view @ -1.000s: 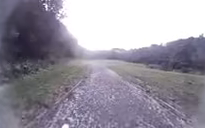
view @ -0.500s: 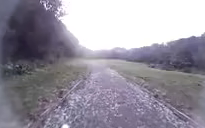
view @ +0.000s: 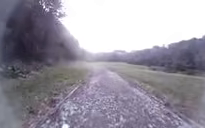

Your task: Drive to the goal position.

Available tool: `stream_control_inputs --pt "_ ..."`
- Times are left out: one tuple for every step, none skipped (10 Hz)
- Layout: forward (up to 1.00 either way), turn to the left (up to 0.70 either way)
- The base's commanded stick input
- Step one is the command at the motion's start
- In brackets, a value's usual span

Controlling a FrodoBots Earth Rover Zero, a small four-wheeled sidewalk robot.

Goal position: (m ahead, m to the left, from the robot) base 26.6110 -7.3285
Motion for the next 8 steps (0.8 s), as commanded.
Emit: stream_control_inputs --pt "0.7 -0.08" --pt "0.7 0.0" --pt "0.7 0.0" --pt "0.7 0.0" --pt "0.7 0.0" --pt "0.7 0.0" --pt "0.7 0.0" --pt "0.7 0.0"
